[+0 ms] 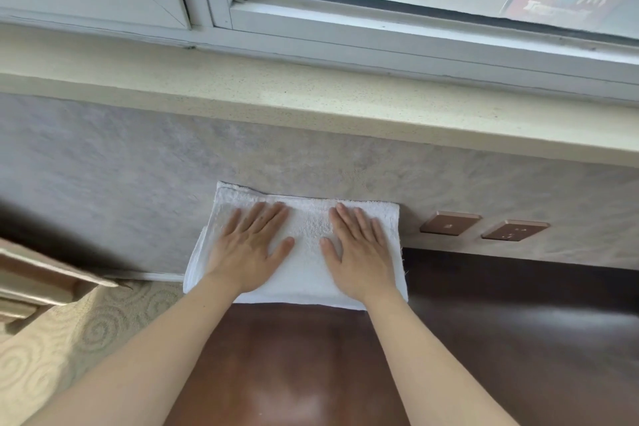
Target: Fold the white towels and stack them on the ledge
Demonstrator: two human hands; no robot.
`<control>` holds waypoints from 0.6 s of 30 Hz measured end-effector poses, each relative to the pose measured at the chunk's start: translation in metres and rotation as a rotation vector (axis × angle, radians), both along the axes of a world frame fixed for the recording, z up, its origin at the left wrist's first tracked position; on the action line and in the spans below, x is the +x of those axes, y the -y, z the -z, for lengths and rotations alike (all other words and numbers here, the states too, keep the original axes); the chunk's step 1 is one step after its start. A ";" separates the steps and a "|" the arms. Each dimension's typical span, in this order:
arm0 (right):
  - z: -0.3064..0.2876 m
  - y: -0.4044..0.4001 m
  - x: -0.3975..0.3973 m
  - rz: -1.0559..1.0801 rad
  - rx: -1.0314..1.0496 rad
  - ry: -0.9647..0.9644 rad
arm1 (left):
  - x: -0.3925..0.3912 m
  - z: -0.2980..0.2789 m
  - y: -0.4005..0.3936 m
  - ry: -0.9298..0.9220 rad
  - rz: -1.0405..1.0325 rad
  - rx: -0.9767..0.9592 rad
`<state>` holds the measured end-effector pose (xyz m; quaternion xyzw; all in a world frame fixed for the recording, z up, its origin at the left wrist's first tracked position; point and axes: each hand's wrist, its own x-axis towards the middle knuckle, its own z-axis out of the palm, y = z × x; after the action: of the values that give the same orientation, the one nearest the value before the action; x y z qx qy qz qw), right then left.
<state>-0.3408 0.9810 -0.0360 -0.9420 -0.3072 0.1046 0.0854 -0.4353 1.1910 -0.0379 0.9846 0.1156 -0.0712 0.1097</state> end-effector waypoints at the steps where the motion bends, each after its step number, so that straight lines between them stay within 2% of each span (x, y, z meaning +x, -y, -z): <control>1: 0.001 0.006 0.002 0.022 -0.010 0.000 | -0.005 0.000 -0.009 -0.004 -0.030 0.001; 6: -0.003 0.034 0.005 0.257 -0.065 -0.083 | -0.020 -0.005 -0.023 -0.019 -0.161 -0.011; 8: -0.009 0.027 -0.001 0.323 -0.095 0.021 | -0.019 -0.013 -0.007 0.087 -0.155 0.038; 10: -0.016 0.007 -0.012 0.234 -0.029 0.142 | -0.010 -0.019 0.014 0.197 -0.062 0.013; 13: -0.011 -0.015 -0.023 -0.020 0.058 0.070 | 0.007 -0.012 0.032 0.151 0.089 -0.032; 15: -0.005 -0.011 -0.019 0.011 0.028 -0.028 | 0.009 -0.003 0.021 0.047 0.051 -0.055; 18: 0.001 0.016 -0.007 0.135 -0.043 -0.012 | -0.004 0.005 -0.003 0.062 -0.005 -0.022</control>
<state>-0.3477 0.9652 -0.0365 -0.9616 -0.2401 0.1108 0.0738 -0.4390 1.1943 -0.0426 0.9848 0.1139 -0.0414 0.1246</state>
